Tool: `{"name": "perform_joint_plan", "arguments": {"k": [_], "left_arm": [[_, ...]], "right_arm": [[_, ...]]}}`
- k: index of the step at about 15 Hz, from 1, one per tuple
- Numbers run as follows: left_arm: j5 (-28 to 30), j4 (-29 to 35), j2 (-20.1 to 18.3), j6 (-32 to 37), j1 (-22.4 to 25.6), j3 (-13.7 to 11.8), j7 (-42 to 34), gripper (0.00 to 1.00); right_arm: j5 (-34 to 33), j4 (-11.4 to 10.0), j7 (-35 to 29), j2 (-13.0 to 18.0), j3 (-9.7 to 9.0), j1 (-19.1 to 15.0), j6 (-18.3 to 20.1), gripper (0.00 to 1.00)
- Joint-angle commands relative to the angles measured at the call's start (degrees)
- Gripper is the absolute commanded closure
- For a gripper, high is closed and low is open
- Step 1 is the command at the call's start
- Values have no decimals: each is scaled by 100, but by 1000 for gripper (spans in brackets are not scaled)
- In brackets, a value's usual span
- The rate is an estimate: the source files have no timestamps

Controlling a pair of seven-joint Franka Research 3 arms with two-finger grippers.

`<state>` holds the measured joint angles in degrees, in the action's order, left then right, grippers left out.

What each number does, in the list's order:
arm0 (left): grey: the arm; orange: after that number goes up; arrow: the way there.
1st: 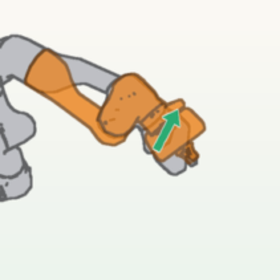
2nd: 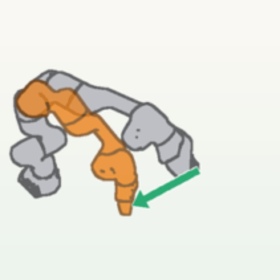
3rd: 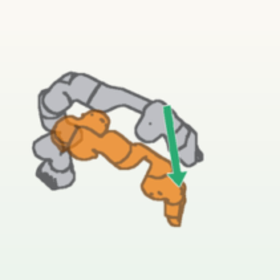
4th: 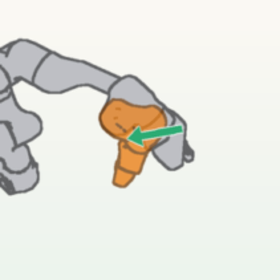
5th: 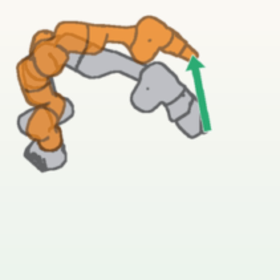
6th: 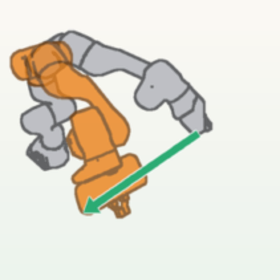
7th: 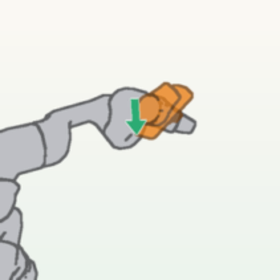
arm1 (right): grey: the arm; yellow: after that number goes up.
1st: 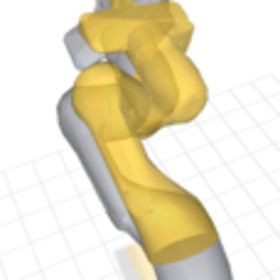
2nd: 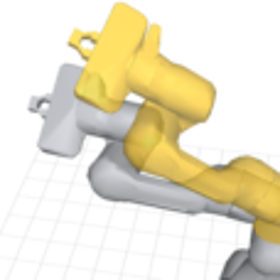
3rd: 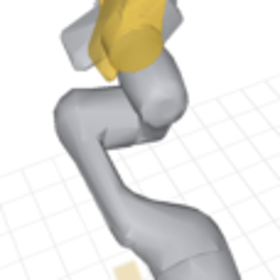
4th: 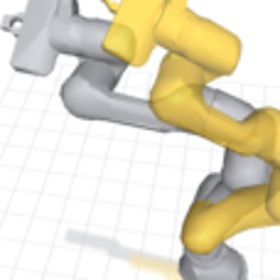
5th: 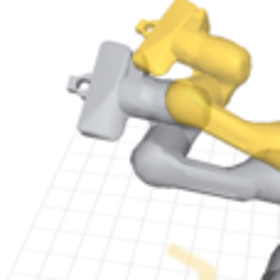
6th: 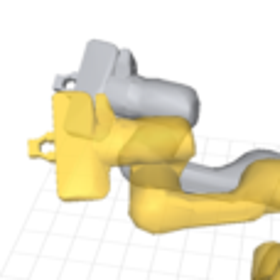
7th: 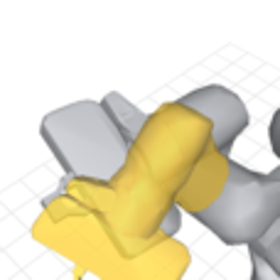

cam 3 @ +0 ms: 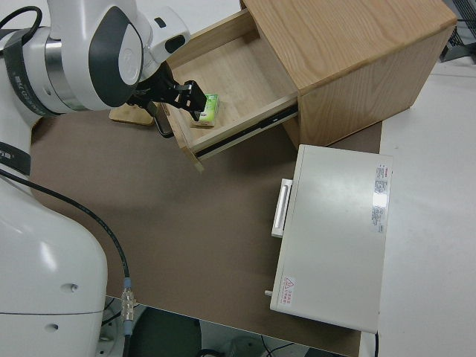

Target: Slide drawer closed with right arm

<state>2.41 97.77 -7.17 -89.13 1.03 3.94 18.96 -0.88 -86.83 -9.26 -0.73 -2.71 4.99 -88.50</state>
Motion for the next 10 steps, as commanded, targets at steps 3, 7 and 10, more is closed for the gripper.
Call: {"name": "perform_joint_plan", "arguments": {"k": [3, 7, 10], "left_arm": [[5, -21, -48, 97, -7, -25, -51, 7], [5, -21, -48, 98, -7, -25, -51, 7], [5, -21, -48, 89, -7, -25, -51, 7]], "right_arm": [[140, -18, 3, 64, -10, -25, 17, 17], [132, -18, -93, 64, -19, -16, 17, 23], [123, -18, -102, 107, -19, 10, 17, 23]]}}
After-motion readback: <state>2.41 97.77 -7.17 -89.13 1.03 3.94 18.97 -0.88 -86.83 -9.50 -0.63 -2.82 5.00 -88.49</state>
